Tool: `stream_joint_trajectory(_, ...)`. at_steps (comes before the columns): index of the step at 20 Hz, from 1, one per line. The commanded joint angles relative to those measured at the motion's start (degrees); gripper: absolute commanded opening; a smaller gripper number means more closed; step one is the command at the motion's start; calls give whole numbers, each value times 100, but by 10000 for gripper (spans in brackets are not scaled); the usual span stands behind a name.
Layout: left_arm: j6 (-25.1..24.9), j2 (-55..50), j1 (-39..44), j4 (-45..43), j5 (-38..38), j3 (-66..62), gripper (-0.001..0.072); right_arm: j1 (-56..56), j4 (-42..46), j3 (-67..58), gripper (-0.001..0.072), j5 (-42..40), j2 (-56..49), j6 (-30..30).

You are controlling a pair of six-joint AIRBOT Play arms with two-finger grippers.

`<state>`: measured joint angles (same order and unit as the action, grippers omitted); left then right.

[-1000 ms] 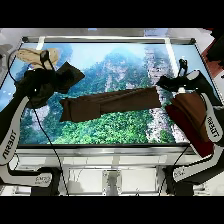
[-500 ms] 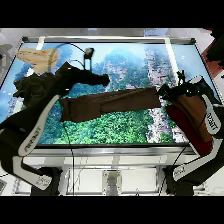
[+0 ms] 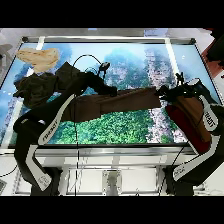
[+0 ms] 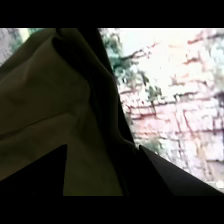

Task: Fold the shirts.

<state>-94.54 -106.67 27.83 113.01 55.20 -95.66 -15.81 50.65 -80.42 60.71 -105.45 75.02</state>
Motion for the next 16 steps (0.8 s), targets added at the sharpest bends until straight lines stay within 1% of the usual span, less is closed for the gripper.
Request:
stream_joint_trajectory(1, 2, -136, 20, -7, 240, -33, 604, 70, -105, 2, 501, 142, -94, -175)
stream_joint_trajectory(2, 2, -142, 22, -7, 234, -33, 603, 92, -240, 2, 447, 223, -94, -363)
stream_joint_trajectory(3, 2, -157, 22, -9, 240, -35, 577, 122, -433, 2, 363, 299, -94, -509)
stream_joint_trajectory(4, 2, -188, 22, -9, 249, -33, 559, 138, -638, 2, 337, 334, -94, -619)
stream_joint_trajectory(5, 4, -232, 24, -9, 264, -33, 559, 173, -831, 2, 337, 341, -94, -629)
stream_joint_trajectory(6, 9, -273, 24, 0, 284, -33, 557, 199, -973, 2, 313, 348, -94, -660)
stream_joint_trajectory(7, 9, -317, 24, 2, 334, -33, 552, 227, -1049, 2, 259, 352, -94, -693)
stream_joint_trajectory(8, 13, -354, 24, -9, 389, -33, 516, 258, -1134, 2, 160, 415, -94, -774)
stream_joint_trajectory(9, 13, -389, 24, -17, 407, -33, 461, 271, -1276, 2, 20, 498, -94, -850)
stream_joint_trajectory(10, 17, -407, 24, -22, 398, -33, 439, 269, -1534, -11, 26, 704, -92, -1021)
stream_joint_trajectory(11, 9, -415, 24, -26, 391, -33, 310, 243, -1808, -26, 25, 935, -79, -1213)
stream_joint_trajectory(12, -2, -417, 24, -55, 378, -33, 183, 234, -1971, -101, 24, 1213, -42, -1276)
stream_joint_trajectory(13, 0, -417, 24, -50, 350, -33, 105, 234, -1982, -205, 24, 1390, 35, -1294)
stream_joint_trajectory(15, 2, -417, 46, -4, 356, -33, 36, 234, -1980, -459, 24, 1622, 299, -1287)
stream_joint_trajectory(16, 2, -417, 85, 48, 367, -33, 14, 234, -1980, -590, 24, 1711, 435, -1283)
